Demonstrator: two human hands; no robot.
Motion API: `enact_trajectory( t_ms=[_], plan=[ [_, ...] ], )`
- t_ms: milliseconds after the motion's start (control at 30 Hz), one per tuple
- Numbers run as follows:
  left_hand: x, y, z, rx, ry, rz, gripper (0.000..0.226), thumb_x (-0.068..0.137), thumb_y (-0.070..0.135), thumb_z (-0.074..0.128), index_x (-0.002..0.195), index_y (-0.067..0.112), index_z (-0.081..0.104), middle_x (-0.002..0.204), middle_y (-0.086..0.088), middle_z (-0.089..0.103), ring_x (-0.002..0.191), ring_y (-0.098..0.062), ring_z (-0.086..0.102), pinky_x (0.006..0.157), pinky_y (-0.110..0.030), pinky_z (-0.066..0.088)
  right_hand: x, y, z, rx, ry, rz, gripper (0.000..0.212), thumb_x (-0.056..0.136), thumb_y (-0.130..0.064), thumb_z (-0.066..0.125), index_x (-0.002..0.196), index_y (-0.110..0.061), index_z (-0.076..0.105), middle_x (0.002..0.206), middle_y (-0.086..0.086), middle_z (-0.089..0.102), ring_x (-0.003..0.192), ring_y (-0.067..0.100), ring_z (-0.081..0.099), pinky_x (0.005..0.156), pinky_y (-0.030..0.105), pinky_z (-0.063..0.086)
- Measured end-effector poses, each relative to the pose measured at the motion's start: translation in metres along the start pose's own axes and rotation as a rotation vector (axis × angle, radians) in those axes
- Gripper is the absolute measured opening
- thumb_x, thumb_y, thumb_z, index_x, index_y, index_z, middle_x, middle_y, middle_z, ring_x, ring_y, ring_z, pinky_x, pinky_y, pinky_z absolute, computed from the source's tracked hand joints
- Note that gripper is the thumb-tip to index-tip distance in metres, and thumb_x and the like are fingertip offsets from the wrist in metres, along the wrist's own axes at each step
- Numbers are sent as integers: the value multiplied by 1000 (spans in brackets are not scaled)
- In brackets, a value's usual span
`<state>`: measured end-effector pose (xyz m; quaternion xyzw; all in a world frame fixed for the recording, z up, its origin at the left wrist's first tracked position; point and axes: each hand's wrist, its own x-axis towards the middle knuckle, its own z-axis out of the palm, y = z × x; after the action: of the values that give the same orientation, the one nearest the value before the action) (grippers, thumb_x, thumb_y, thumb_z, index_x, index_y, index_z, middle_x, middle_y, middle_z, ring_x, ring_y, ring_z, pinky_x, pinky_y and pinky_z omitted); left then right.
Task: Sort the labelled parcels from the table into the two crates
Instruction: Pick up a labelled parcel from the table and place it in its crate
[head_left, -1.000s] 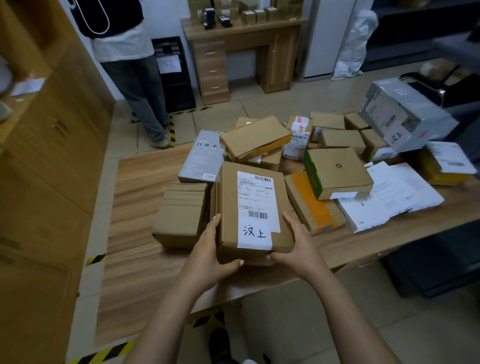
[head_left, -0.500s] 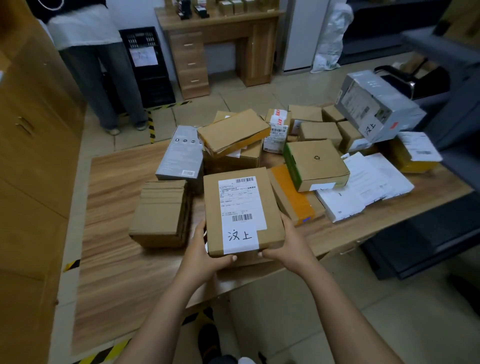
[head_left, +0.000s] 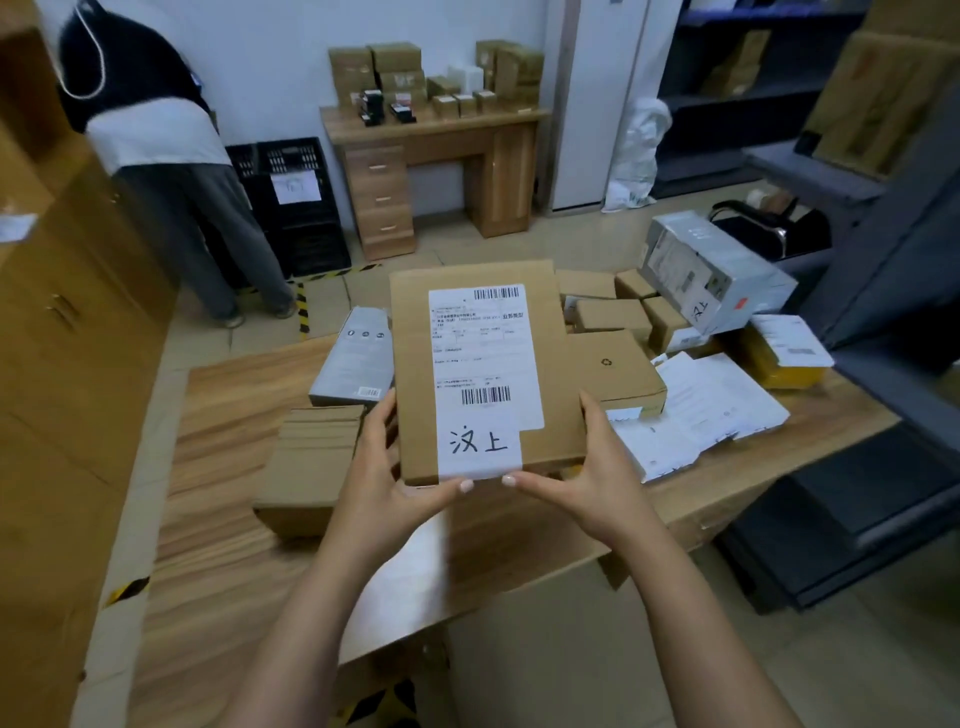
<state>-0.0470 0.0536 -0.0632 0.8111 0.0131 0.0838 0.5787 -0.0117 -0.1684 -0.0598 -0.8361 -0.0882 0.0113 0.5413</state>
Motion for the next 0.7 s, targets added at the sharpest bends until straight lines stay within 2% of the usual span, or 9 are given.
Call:
enact_trajectory(
  t_ms=[33, 100, 133, 200, 267, 400, 500, 600, 700],
  plan=[
    [1, 10, 0, 1, 10, 41, 109, 62, 24, 90, 148, 27, 24, 145, 15, 39, 122, 19, 39, 92, -10, 46, -1, -7, -6, 9, 27, -30, 104, 61, -35, 92, 135, -42, 20, 131, -34, 35, 114, -28, 34, 94, -2, 31],
    [1, 31, 0, 19, 21, 121, 112, 60, 40, 90, 149, 29, 24, 147, 15, 38, 133, 5, 37, 106, -32, 44, -4, -21, -20, 32, 64, -69, 104, 59, -40, 92, 138, -43, 24, 137, -28, 40, 123, -20, 37, 101, 13, 42],
    [1, 41, 1, 25, 27, 162, 112, 60, 44, 89, 149, 30, 23, 148, 14, 37, 136, -1, 37, 108, -40, 42, -6, -28, -28, 38, 86, -97, 106, 59, -40, 92, 142, -40, 25, 139, -27, 41, 126, -15, 39, 103, 18, 43],
    [-1, 61, 4, 28, 45, 237, 111, 62, 38, 90, 150, 29, 22, 149, 13, 37, 137, -6, 37, 107, -45, 42, -11, -41, -43, 42, 127, -162, 111, 60, -36, 91, 148, -32, 24, 136, -32, 38, 123, -20, 36, 100, 6, 37],
    [-5, 78, 10, 34, 70, 305, 111, 64, 33, 89, 151, 28, 20, 149, 12, 36, 137, -6, 37, 104, -46, 45, -18, -52, -57, 28, 173, -221, 109, 61, -35, 90, 147, -31, 24, 133, -36, 35, 121, -25, 33, 95, -2, 32],
    [-15, 104, 22, 32, 105, 400, 111, 63, 22, 89, 151, 23, 21, 147, 15, 37, 136, -2, 37, 103, -43, 46, -33, -62, -79, -3, 249, -293, 108, 60, -36, 90, 144, -38, 22, 135, -36, 34, 124, -23, 32, 100, 1, 31],
    [-20, 116, 31, 36, 105, 454, 112, 62, 20, 89, 150, 24, 21, 148, 16, 36, 136, -4, 38, 102, -44, 48, -44, -64, -96, -25, 281, -306, 116, 61, -38, 90, 152, -28, 19, 145, -28, 34, 131, -14, 32, 107, 9, 32],
    [-21, 123, 42, 33, 91, 490, 111, 61, 19, 90, 150, 26, 23, 147, 16, 37, 136, -5, 38, 101, -39, 49, -54, -64, -113, -21, 306, -332, 113, 62, -37, 90, 150, -31, 21, 142, -34, 33, 130, -14, 34, 107, 12, 34],
    [-23, 131, 56, 24, 72, 512, 111, 61, 21, 89, 149, 28, 23, 148, 10, 37, 136, -5, 38, 101, -36, 49, -63, -62, -128, -37, 335, -323, 116, 60, -37, 91, 152, -30, 19, 145, -25, 36, 131, -11, 35, 110, 19, 37]
  ],
)
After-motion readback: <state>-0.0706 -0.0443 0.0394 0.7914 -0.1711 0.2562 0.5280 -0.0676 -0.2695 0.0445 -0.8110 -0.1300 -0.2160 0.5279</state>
